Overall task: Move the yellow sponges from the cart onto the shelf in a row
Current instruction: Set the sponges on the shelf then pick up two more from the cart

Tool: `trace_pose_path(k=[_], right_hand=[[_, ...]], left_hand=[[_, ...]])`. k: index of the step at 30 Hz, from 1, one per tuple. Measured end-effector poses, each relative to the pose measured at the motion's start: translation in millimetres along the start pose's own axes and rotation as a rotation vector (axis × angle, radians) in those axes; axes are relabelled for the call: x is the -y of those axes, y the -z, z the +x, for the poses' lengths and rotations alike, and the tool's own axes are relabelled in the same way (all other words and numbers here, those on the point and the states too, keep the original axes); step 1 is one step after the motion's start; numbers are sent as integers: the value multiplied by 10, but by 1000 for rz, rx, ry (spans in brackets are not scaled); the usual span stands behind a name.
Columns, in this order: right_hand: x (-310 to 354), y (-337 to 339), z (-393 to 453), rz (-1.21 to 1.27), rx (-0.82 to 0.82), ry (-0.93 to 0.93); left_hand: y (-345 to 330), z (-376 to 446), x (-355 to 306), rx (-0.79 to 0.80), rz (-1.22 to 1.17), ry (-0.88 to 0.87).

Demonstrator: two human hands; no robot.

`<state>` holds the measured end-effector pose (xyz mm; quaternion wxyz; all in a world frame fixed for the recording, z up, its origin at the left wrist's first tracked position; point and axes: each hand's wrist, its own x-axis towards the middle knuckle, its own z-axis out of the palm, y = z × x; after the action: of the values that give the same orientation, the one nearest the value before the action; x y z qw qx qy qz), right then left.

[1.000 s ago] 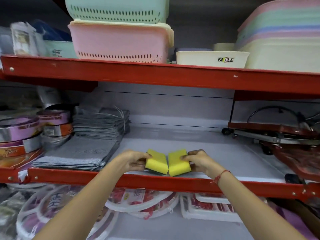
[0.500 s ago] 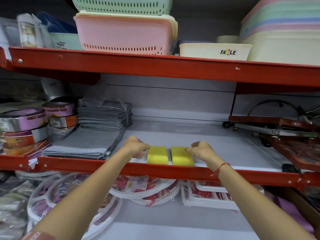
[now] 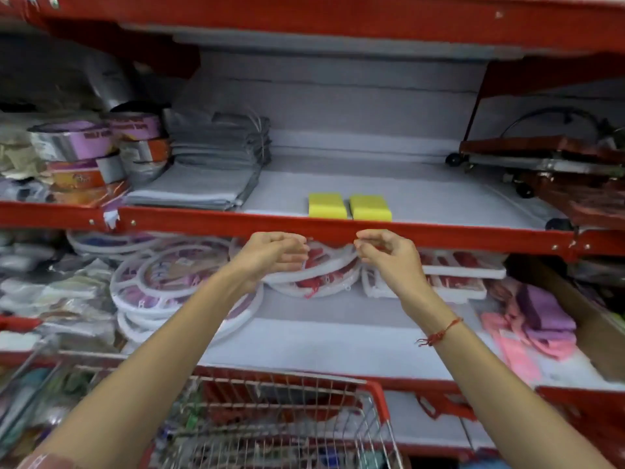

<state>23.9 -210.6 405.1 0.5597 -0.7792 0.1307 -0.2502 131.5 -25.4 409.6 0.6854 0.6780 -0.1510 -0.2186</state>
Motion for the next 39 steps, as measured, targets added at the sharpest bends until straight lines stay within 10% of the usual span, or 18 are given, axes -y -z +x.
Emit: trace_pose_path(k=[27, 39], right_hand=[[-2966, -1603, -1937, -99, 443, -1146], [-3965, -2140, -2504, -363, 419, -1051]], left_hand=[[931, -1164, 3833, -281, 81, 924], [850, -1338, 4975, -452, 410, 1123]])
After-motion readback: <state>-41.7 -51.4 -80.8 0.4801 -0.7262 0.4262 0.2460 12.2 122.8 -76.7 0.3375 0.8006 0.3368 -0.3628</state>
